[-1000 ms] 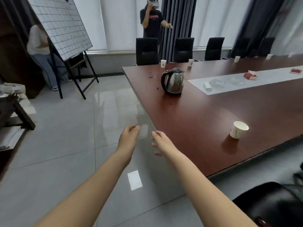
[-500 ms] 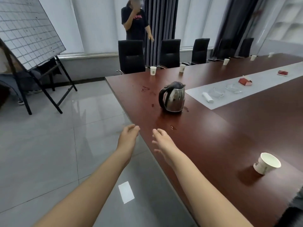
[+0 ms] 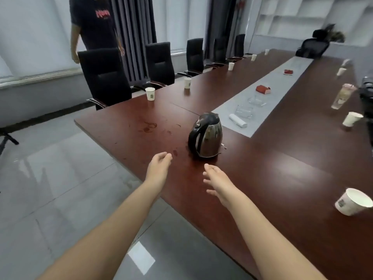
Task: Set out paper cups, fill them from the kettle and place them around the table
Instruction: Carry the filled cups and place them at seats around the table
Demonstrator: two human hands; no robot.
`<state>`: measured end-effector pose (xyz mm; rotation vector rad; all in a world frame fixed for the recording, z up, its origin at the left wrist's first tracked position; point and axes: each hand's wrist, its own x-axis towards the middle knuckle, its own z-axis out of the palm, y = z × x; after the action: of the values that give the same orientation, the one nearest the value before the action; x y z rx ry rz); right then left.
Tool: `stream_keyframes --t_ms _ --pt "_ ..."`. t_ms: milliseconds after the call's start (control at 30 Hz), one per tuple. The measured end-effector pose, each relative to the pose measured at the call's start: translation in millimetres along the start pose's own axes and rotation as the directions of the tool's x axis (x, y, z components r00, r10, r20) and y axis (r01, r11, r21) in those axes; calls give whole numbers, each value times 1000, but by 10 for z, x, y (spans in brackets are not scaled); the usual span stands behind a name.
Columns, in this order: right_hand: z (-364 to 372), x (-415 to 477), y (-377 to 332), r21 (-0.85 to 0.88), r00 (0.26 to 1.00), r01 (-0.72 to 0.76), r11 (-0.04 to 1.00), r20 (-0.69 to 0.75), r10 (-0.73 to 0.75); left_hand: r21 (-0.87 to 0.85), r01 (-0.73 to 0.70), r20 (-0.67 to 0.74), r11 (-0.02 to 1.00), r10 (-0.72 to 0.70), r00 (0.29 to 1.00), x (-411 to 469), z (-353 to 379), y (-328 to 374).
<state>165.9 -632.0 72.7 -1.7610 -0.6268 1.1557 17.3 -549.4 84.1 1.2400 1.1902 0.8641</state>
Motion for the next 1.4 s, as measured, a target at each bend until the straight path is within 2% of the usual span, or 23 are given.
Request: stream_keyframes --t_ms 100,233,467,600,767,867,1200,1233,1300,1400 --pt "85 205 -89 48 997 -24 999 -77 28 -26 20 91 999 -18 996 410 3 37" --pt "197 558 -294 113 986 -32 993 -158 50 54 39 252 998 -51 966 895 194 42" --pt "305 1477 -666 118 938 60 991 -346 -15 79 29 308 996 -52 950 1811 650 231" --pt "348 1898 -816 152 905 89 984 -425 -17 132 69 363 989 -113 925 2205 874 278" --pt "479 2184 -855 209 837 70 975 -544 57 219 141 404 965 -222 887 2510 1084 209" --pt "584 2244 -781 261 837 55 964 -539 98 259 148 400 954 -246 883 2596 1133 196" --pt "726 2398 -721 369 771 153 917 -625 123 278 360 489 891 -454 745 2679 1200 237" --pt "698 2422 -784 377 731 177 909 -669 135 324 352 533 878 -477 699 2725 1265 288" --pt "653 2360 -808 370 713 161 915 -685 151 327 372 535 869 -494 685 2613 1284 287" --pt "546 2372 -769 354 641 168 920 -749 171 286 444 568 849 -524 635 2535 1373 284"
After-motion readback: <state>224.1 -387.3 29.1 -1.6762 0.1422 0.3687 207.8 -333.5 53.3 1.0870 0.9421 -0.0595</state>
